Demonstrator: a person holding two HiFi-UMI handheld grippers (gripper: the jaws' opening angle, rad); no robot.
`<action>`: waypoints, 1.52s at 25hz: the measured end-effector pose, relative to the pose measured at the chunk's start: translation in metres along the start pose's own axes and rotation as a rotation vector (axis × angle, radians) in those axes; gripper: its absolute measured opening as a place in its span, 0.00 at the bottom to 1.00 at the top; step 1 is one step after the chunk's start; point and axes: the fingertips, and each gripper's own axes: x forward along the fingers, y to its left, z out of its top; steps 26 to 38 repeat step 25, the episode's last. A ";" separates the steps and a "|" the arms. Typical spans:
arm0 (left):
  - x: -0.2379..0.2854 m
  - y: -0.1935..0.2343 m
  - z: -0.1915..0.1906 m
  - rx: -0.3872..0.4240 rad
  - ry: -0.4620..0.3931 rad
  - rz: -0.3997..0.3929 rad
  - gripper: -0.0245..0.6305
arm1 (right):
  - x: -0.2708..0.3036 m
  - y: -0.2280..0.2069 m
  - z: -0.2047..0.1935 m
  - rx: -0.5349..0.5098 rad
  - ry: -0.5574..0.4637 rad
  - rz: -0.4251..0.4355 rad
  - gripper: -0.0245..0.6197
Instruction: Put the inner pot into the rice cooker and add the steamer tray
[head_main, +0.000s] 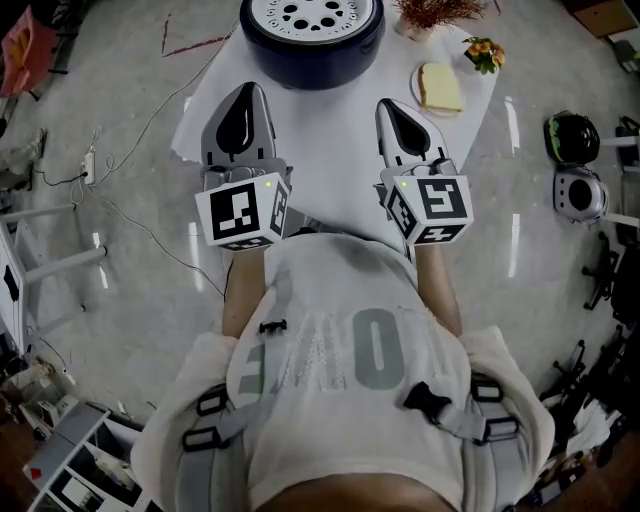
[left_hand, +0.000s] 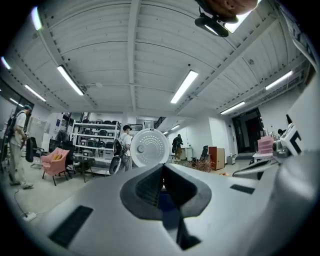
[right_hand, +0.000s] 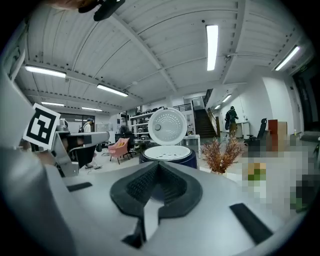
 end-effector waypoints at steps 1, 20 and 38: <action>0.000 -0.001 0.000 -0.002 0.000 -0.003 0.07 | 0.000 0.001 0.000 -0.005 0.003 0.000 0.05; -0.002 -0.004 0.002 -0.010 0.007 -0.020 0.07 | 0.003 0.002 0.011 -0.036 -0.026 -0.004 0.05; -0.007 0.004 -0.002 -0.024 0.015 -0.008 0.07 | 0.002 0.004 0.009 -0.037 -0.020 -0.006 0.05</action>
